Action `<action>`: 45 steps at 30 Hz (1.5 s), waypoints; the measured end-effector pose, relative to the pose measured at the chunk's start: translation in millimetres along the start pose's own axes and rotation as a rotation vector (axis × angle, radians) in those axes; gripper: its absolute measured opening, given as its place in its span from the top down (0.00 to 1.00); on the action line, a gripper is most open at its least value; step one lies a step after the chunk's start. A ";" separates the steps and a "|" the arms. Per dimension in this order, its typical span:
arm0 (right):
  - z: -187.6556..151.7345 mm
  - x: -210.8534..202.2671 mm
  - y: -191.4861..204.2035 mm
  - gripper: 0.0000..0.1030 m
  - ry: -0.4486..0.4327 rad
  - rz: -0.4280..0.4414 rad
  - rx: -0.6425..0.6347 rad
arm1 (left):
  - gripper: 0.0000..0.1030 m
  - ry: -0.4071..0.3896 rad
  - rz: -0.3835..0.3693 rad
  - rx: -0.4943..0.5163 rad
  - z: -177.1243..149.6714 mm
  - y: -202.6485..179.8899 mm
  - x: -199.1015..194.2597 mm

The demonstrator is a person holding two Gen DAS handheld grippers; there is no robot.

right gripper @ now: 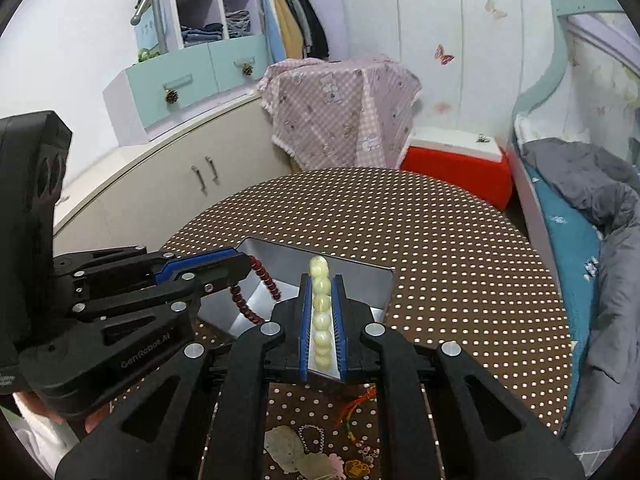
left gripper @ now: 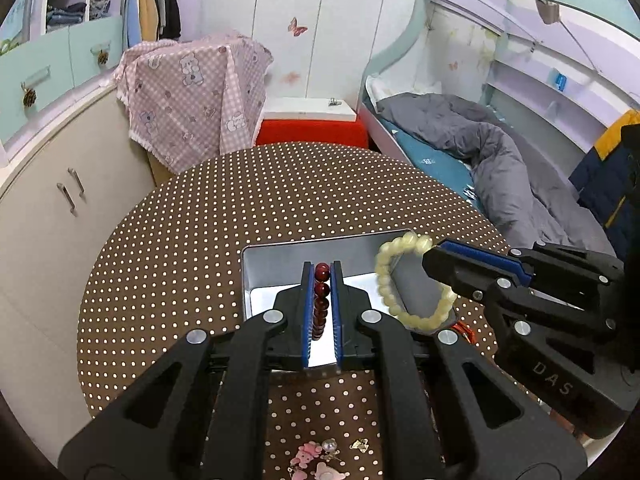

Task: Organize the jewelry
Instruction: 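Lower both bracelets into the grey box and open both grippers, then withdraw both grippers from the box toward the remaining jewelry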

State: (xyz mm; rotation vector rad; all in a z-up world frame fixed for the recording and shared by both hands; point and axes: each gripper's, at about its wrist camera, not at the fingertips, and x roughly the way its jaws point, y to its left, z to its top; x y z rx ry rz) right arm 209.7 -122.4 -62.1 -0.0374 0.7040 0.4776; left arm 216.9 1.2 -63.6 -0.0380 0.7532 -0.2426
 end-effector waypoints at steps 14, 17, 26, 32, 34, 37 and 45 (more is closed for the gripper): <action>-0.3 -17.7 -18.0 0.42 -0.064 -0.083 0.055 | 0.30 -0.051 0.076 -0.005 1.6 12.6 -10.7; -1.4 -19.0 -20.1 0.42 -0.065 -0.089 0.060 | 0.30 -0.048 0.069 -0.007 1.9 12.1 -9.9; -6.0 -24.9 -24.4 0.42 -0.066 -0.104 0.059 | 0.30 -0.051 0.070 -0.002 -0.5 8.3 -11.4; -15.1 -30.5 -21.2 0.42 -0.061 -0.096 0.057 | 0.31 -0.044 0.059 -0.002 -9.8 9.1 -17.3; -20.9 -32.2 -18.4 0.42 -0.053 -0.085 0.058 | 0.31 -0.041 0.054 -0.004 -16.2 11.4 -22.1; -28.9 -34.0 -11.1 0.42 -0.038 -0.065 0.057 | 0.31 -0.037 0.064 -0.014 -27.9 16.5 -31.1; -60.5 -31.9 29.1 0.49 0.046 0.070 -0.003 | 0.31 -0.025 0.089 -0.029 -68.0 33.5 -60.5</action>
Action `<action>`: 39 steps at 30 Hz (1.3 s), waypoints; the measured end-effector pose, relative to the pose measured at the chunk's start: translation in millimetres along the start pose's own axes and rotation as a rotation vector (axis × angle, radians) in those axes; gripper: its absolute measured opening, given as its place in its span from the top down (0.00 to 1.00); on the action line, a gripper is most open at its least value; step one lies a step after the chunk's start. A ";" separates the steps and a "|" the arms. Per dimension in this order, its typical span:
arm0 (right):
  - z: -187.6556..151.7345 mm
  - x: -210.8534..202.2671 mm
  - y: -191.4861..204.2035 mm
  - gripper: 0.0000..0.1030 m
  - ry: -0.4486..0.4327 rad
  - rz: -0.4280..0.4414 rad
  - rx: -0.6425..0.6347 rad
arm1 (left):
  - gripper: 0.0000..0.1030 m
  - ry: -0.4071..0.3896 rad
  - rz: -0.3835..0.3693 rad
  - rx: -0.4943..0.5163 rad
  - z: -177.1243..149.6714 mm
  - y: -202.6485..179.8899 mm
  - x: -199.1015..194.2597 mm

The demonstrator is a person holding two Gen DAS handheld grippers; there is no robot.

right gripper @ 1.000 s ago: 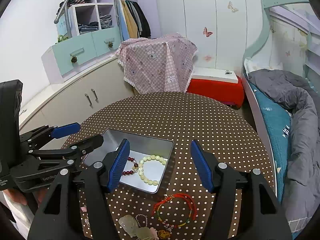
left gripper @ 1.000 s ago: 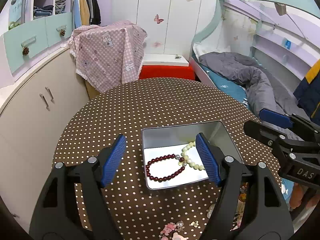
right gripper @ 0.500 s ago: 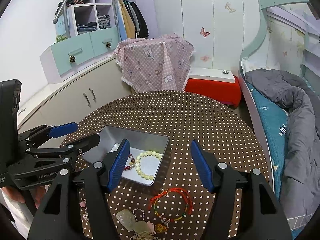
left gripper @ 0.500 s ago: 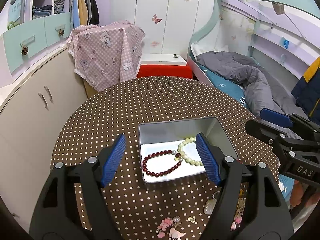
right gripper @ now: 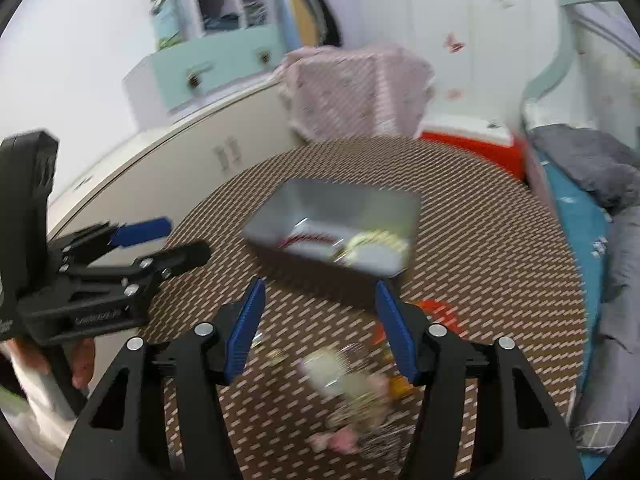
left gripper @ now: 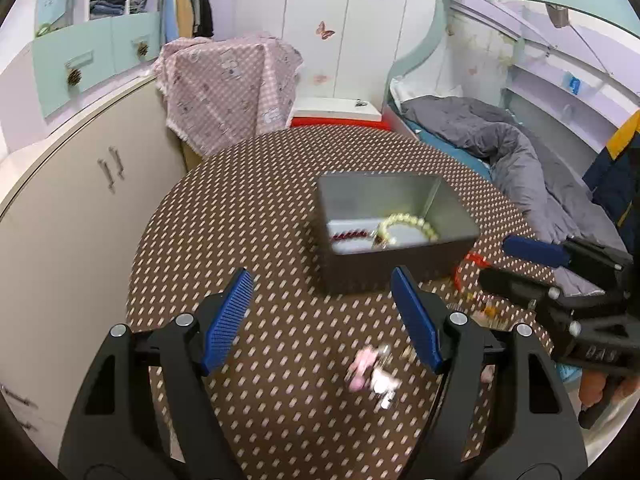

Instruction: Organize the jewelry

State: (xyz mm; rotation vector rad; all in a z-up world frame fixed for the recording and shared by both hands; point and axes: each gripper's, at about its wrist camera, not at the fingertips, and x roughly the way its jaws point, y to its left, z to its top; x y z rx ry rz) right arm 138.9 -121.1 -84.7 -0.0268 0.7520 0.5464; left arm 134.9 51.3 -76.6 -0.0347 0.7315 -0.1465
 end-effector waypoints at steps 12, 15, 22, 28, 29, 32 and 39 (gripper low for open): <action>-40.0 39.5 61.7 0.77 0.193 0.130 -0.070 | 0.30 0.053 0.024 -0.067 -50.9 35.9 -17.9; -45.7 47.5 66.0 0.81 0.226 0.119 -0.067 | 0.30 0.079 0.023 -0.080 -63.2 41.4 -16.5; -56.9 62.4 73.2 0.83 0.246 0.059 -0.098 | 0.31 0.111 0.013 -0.096 -78.6 44.9 -13.7; -56.1 67.5 72.4 0.91 0.232 0.022 -0.127 | 0.30 0.124 -0.012 -0.084 -81.9 38.7 -9.6; -56.6 67.6 71.8 0.92 0.230 0.020 -0.129 | 0.30 0.125 -0.017 -0.081 -81.6 37.1 -8.7; -56.1 64.4 67.9 0.92 0.222 0.032 -0.114 | 0.31 0.130 -0.040 -0.070 -79.9 31.6 -3.2; -46.0 30.0 39.7 0.92 0.141 0.009 -0.037 | 0.47 0.144 -0.105 0.006 -70.3 2.3 21.1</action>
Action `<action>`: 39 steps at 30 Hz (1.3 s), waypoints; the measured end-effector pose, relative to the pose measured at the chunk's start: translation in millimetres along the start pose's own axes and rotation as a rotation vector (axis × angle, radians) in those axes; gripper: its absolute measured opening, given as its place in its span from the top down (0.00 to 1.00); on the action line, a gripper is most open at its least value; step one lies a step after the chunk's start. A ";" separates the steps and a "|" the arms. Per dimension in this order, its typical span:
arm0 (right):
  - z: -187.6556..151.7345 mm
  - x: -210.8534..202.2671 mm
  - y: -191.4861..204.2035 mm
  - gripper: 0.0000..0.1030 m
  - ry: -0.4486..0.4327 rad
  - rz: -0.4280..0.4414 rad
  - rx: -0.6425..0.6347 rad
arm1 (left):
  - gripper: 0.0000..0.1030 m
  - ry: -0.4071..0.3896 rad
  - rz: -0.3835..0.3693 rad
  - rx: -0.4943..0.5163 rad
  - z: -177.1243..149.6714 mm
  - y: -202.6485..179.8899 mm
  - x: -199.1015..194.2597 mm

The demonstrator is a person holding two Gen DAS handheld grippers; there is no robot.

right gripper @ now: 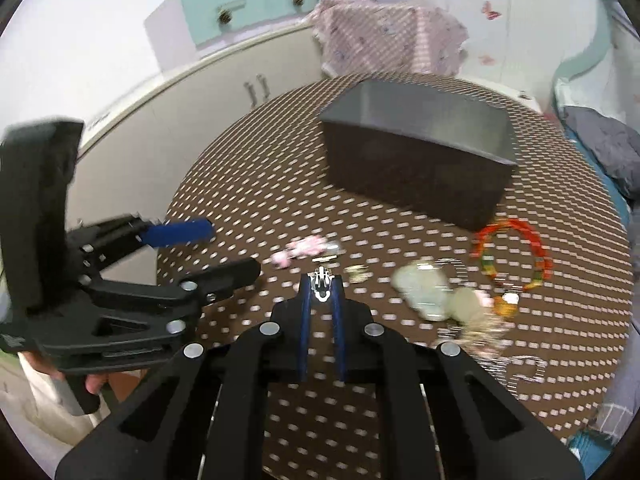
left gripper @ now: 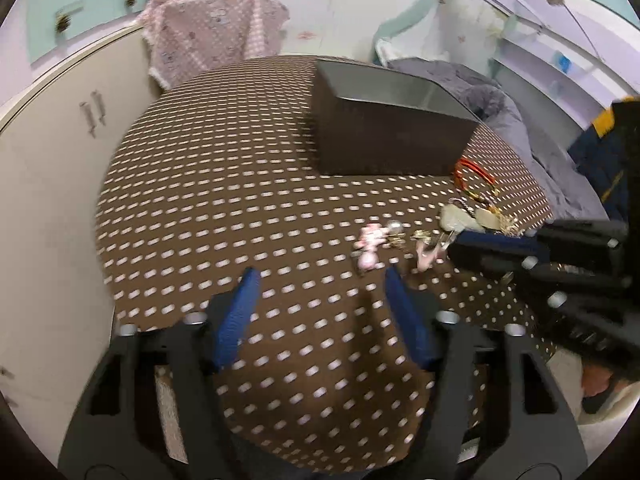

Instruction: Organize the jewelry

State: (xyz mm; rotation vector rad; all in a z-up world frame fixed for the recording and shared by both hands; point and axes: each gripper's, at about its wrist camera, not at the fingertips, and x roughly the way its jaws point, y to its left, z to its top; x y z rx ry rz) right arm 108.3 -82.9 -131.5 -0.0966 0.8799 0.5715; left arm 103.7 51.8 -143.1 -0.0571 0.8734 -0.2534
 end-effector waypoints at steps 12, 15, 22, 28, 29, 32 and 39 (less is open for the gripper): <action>-3.7 -17.2 -39.3 0.92 -0.036 -0.065 0.128 | 0.88 0.006 0.052 0.072 10.5 -19.6 20.1; -4.1 -19.0 -42.7 0.92 -0.040 -0.062 0.134 | 0.89 0.009 0.046 0.063 12.2 -18.6 19.4; -6.3 -24.3 -46.3 0.92 -0.052 -0.058 0.141 | 0.89 0.009 0.050 0.059 16.6 -12.6 21.7; -5.1 -30.7 -52.7 0.92 -0.065 -0.064 0.146 | 0.89 -0.009 0.044 0.060 19.2 -12.3 17.2; -4.4 -31.8 -52.9 0.92 -0.069 -0.065 0.145 | 0.89 -0.015 0.044 0.063 20.6 -13.2 15.6; 1.4 -35.3 -52.7 0.92 -0.082 -0.069 0.142 | 0.89 -0.030 0.041 0.070 24.8 -16.7 11.6; 14.9 -42.4 -57.1 0.92 -0.116 -0.082 0.134 | 0.89 -0.061 0.041 0.079 36.2 -20.6 4.3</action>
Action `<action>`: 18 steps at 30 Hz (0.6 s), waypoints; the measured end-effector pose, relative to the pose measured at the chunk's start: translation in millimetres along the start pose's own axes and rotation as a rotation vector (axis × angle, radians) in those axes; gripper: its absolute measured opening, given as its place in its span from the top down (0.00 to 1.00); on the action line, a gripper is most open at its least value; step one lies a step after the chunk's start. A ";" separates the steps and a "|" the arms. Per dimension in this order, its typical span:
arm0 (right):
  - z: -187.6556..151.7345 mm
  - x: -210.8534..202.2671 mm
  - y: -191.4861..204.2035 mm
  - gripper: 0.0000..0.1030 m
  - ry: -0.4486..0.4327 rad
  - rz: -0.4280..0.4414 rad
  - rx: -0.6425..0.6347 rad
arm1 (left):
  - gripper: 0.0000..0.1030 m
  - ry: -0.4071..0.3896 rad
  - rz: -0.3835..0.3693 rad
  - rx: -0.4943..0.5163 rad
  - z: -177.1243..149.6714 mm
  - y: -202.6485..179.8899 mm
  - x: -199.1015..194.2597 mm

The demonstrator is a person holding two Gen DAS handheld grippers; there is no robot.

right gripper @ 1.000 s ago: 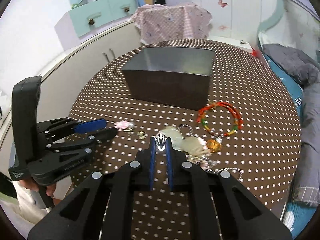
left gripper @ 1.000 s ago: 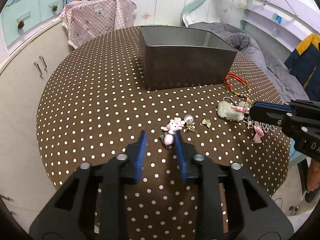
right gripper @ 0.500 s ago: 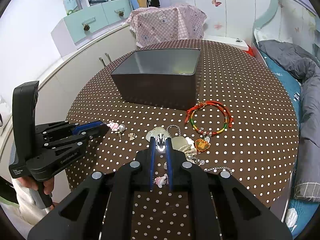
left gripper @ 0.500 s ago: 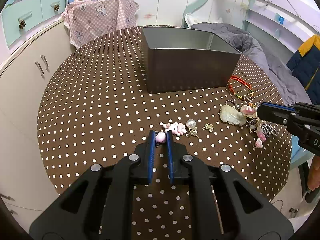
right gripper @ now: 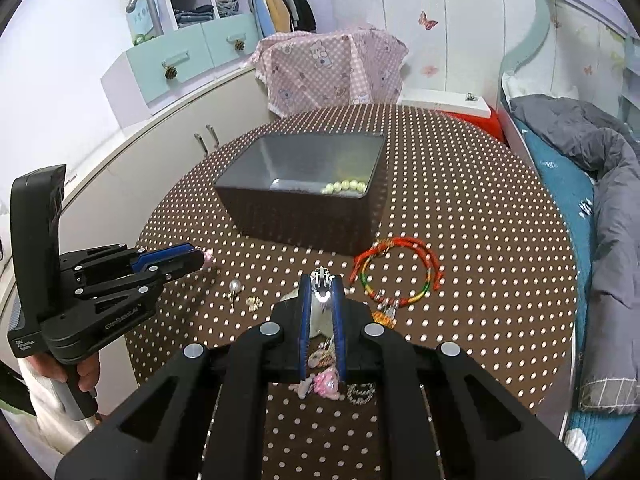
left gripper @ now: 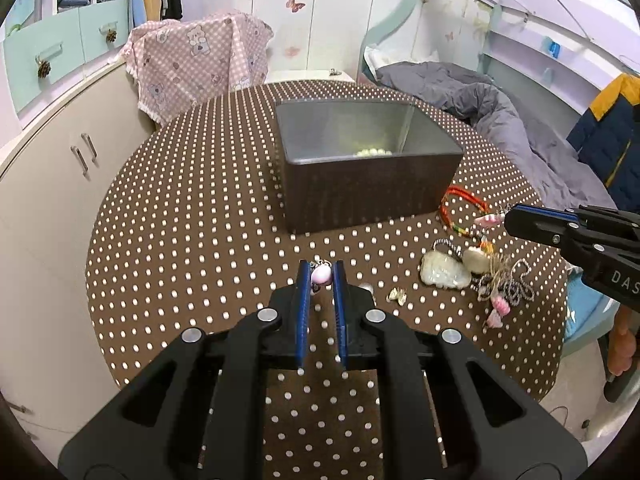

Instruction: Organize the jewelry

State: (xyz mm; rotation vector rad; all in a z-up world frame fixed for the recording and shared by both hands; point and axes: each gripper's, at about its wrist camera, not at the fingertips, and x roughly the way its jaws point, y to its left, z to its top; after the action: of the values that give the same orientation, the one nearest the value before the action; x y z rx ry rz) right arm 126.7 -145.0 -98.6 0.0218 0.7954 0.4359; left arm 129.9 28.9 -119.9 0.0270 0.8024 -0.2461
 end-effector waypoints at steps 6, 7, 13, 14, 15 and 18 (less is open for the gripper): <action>17.2 -4.2 -1.9 0.92 -0.042 -0.010 -0.017 | 0.89 -0.044 0.009 0.008 15.8 -1.2 -9.0; 21.7 -5.2 -2.4 0.92 -0.052 -0.010 -0.020 | 0.89 -0.050 0.010 0.009 18.3 -1.2 -10.1; 44.0 -7.6 -3.9 0.92 -0.103 -0.012 -0.039 | 0.89 -0.099 0.009 0.028 40.6 -3.6 -15.5; 46.2 -6.9 -4.6 0.92 -0.107 -0.012 -0.041 | 0.89 -0.105 0.011 0.030 44.8 -4.9 -15.7; 49.9 -5.4 -5.0 0.92 -0.110 -0.010 -0.043 | 0.89 -0.114 0.010 0.035 49.6 -6.0 -15.6; 58.0 -0.5 -5.4 0.92 -0.117 -0.011 -0.053 | 0.89 -0.131 0.003 0.039 61.6 -7.7 -13.5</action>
State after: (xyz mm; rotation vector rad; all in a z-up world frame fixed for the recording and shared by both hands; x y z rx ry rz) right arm 168.8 -141.8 -58.4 -0.0063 0.6688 0.4411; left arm 162.8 17.1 -66.9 0.0479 0.6673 -0.2577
